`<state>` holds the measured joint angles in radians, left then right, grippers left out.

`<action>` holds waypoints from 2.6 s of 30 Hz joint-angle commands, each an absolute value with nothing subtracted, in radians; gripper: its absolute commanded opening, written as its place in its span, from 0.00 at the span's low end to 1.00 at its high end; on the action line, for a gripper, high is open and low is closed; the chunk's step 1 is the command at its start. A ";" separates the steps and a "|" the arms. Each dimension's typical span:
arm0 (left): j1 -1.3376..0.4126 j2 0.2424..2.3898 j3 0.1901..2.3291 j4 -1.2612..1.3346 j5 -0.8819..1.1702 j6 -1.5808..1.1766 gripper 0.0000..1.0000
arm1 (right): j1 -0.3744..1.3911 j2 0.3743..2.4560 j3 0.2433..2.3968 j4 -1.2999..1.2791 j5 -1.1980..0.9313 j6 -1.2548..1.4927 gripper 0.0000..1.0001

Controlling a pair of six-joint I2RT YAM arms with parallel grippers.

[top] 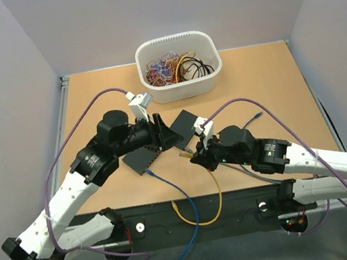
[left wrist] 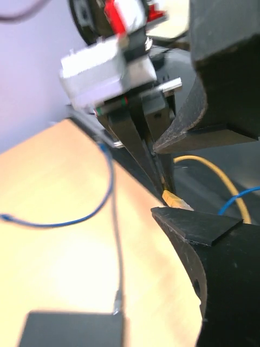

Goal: Insert the plug into the switch port

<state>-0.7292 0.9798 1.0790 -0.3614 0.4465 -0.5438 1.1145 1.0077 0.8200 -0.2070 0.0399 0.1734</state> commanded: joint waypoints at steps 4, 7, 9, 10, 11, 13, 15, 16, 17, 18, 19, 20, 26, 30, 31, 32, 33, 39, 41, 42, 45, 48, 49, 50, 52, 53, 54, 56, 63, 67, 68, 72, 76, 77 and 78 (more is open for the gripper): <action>-0.729 0.833 0.936 -0.092 0.160 -0.617 0.55 | 1.124 0.953 0.811 -0.124 0.215 0.322 0.00; -0.729 0.827 0.890 -0.045 0.129 -0.620 0.55 | 1.123 0.946 0.827 -0.114 0.215 0.344 0.00; -0.729 0.830 0.864 0.004 0.143 -0.630 0.54 | 1.123 0.954 0.838 -0.107 0.207 0.351 0.00; -0.729 0.834 0.845 0.033 0.153 -0.637 0.54 | 1.121 0.965 0.847 -0.100 0.203 0.354 0.01; -0.730 0.844 0.838 0.052 0.173 -0.650 0.53 | 1.121 0.979 0.850 -0.092 0.186 0.356 0.01; -0.735 0.853 0.821 0.090 0.178 -0.663 0.51 | 1.120 1.000 0.856 -0.074 0.176 0.364 0.00; -0.739 0.853 0.813 0.110 0.179 -0.672 0.51 | 1.114 1.019 0.857 -0.061 0.166 0.373 0.00; -0.747 0.851 0.808 0.121 0.179 -0.673 0.51 | 1.111 1.023 0.857 -0.048 0.164 0.382 0.00; -0.749 0.853 0.807 0.124 0.179 -0.675 0.51 | 1.103 1.028 0.859 -0.041 0.160 0.387 0.00; -0.752 0.853 0.804 0.127 0.178 -0.675 0.51 | 1.101 1.029 0.859 -0.035 0.160 0.391 0.00; -0.758 0.853 0.798 0.129 0.178 -0.675 0.51 | 1.095 1.032 0.859 -0.026 0.160 0.402 0.00; -0.759 0.853 0.796 0.132 0.179 -0.676 0.51 | 1.079 1.034 0.862 -0.020 0.155 0.406 0.00; -0.781 0.845 0.761 0.140 0.166 -0.689 0.51 | 1.009 1.049 0.854 0.020 0.117 0.466 0.00; -0.785 0.841 0.739 0.143 0.156 -0.693 0.51 | 0.991 1.058 0.853 0.046 0.084 0.477 0.00; -0.785 0.844 0.738 0.144 0.156 -0.692 0.51 | 0.991 1.063 0.854 0.051 0.081 0.482 0.00; -0.787 0.847 0.735 0.143 0.156 -0.690 0.51 | 0.989 1.065 0.854 0.052 0.077 0.480 0.01; -0.788 0.851 0.733 0.144 0.156 -0.689 0.51 | 0.989 1.068 0.854 0.057 0.068 0.482 0.00; -0.793 0.868 0.727 0.147 0.121 -0.678 0.51 | 0.988 1.066 0.854 0.063 0.058 0.488 0.00; -0.793 0.870 0.726 0.146 0.104 -0.675 0.51 | 0.988 1.057 0.853 0.064 0.060 0.489 0.00; -0.793 0.879 0.730 0.143 0.104 -0.670 0.51 | 0.986 1.054 0.851 0.064 0.063 0.492 0.00; -0.793 0.893 0.730 0.141 0.101 -0.669 0.51 | 0.986 1.048 0.851 0.064 0.067 0.494 0.01; -0.795 0.905 0.727 0.149 0.091 -0.672 0.51 | 0.986 1.048 0.848 0.066 0.063 0.495 0.00; -0.796 0.907 0.726 0.152 0.089 -0.673 0.50 | 0.986 1.049 0.847 0.069 0.061 0.499 0.00; -0.798 0.908 0.724 0.159 0.087 -0.675 0.50 | 0.986 1.049 0.847 0.071 0.058 0.499 0.00; -0.799 0.904 0.726 0.166 0.083 -0.676 0.48 | 0.986 1.052 0.845 0.075 0.061 0.503 0.00; -0.799 0.902 0.724 0.167 0.081 -0.680 0.46 | 0.986 1.051 0.842 0.077 0.061 0.503 0.00; -0.801 0.900 0.724 0.170 0.080 -0.678 0.45 | 0.986 1.054 0.842 0.077 0.061 0.503 0.00; -0.802 0.900 0.724 0.172 0.077 -0.678 0.37 | 0.986 1.054 0.841 0.081 0.060 0.505 0.00; -0.804 0.900 0.718 0.179 0.077 -0.683 0.08 | 0.986 1.062 0.831 0.095 0.046 0.514 0.00; -0.805 0.899 0.719 0.166 0.077 -0.686 0.00 | 0.986 1.058 0.833 0.097 0.086 0.506 0.12; -0.805 0.900 0.724 0.150 0.065 -0.699 0.00 | 0.986 1.057 0.836 0.092 0.112 0.497 0.33; -0.807 0.926 0.773 0.032 0.017 -0.744 0.00 | 0.986 1.046 0.857 0.048 0.181 0.453 0.55; -0.807 0.971 0.854 -0.089 0.017 -0.779 0.00 | 0.986 1.072 0.906 -0.027 0.201 0.397 0.55; -0.807 0.985 0.865 -0.106 0.015 -0.785 0.00 | 0.986 1.078 0.923 -0.035 0.199 0.391 0.54; -0.808 0.992 0.879 -0.135 0.014 -0.790 0.00 | 0.986 1.094 0.931 -0.046 0.201 0.385 0.52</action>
<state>-0.8032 0.9817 0.7929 -0.0448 0.0372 -0.7559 0.9894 1.0760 0.8459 -0.0299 0.1562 0.4408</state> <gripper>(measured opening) 0.225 0.541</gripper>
